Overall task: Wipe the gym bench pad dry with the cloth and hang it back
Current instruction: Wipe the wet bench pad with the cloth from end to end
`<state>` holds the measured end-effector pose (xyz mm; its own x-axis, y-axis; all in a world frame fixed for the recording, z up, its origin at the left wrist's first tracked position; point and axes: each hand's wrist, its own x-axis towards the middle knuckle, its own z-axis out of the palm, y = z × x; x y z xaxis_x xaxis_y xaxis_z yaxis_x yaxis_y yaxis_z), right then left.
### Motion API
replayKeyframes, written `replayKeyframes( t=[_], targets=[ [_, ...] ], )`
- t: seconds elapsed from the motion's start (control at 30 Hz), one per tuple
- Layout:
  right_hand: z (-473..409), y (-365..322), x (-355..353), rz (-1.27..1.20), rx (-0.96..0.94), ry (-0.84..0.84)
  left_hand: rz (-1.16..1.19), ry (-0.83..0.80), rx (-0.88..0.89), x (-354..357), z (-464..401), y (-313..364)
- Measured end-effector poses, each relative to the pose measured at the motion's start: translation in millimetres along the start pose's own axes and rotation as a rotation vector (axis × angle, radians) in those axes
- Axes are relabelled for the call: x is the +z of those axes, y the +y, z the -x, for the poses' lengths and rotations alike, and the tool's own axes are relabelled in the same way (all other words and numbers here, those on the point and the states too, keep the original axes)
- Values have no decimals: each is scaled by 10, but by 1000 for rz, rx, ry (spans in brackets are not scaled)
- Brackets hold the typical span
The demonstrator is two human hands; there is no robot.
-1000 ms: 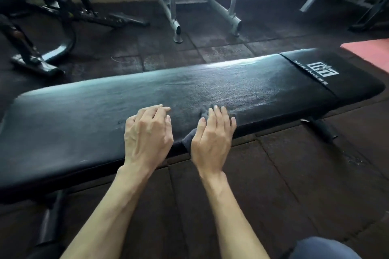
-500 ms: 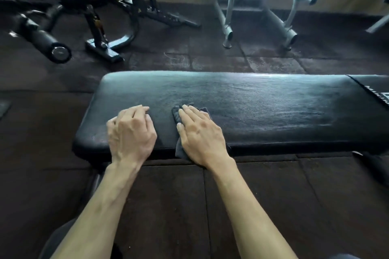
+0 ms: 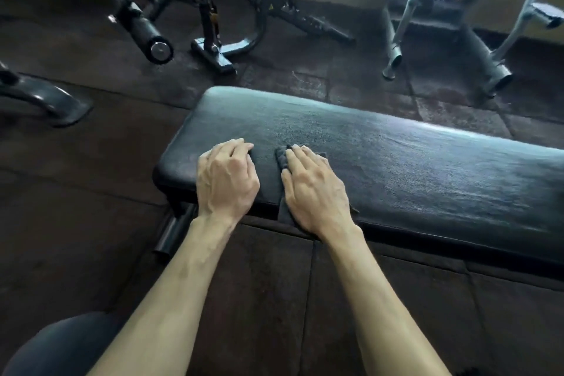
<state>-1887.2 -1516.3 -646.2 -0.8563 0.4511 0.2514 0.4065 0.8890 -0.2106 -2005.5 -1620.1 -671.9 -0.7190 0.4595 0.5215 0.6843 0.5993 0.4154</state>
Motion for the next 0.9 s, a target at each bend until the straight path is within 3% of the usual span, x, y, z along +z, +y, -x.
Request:
replayKeyframes(
  t=[0.07,0.17,0.23,0.33,0.43,0.5,0.57,0.7,0.9],
  targets=[
    [9,45,-32,-108,-46,-43,39,5,-36,-25,17,6],
    [-81,210,-258,-560,46,-172,129,7,-101,-69,54,143],
    [-70,405,-391,-663,105,-57,170,-8,-83,-106,123,362],
    [97,793,-437,-472,154,133,179,-120,50,-71,200,784],
    [362,1094,-352,-263,177,177,52,-289,121,128,234,1120],
    [504,1190,-278,-187,150,202,-86,-298,138,262,324,1205],
    [578,1226,-214,-149,124,216,-201,-213,172,331,485,1223],
    [570,1235,-171,-137,108,227,-216,-24,123,424,864,1365],
    [592,1184,-173,-88,115,239,107,201,127,389,939,1288]
  ],
)
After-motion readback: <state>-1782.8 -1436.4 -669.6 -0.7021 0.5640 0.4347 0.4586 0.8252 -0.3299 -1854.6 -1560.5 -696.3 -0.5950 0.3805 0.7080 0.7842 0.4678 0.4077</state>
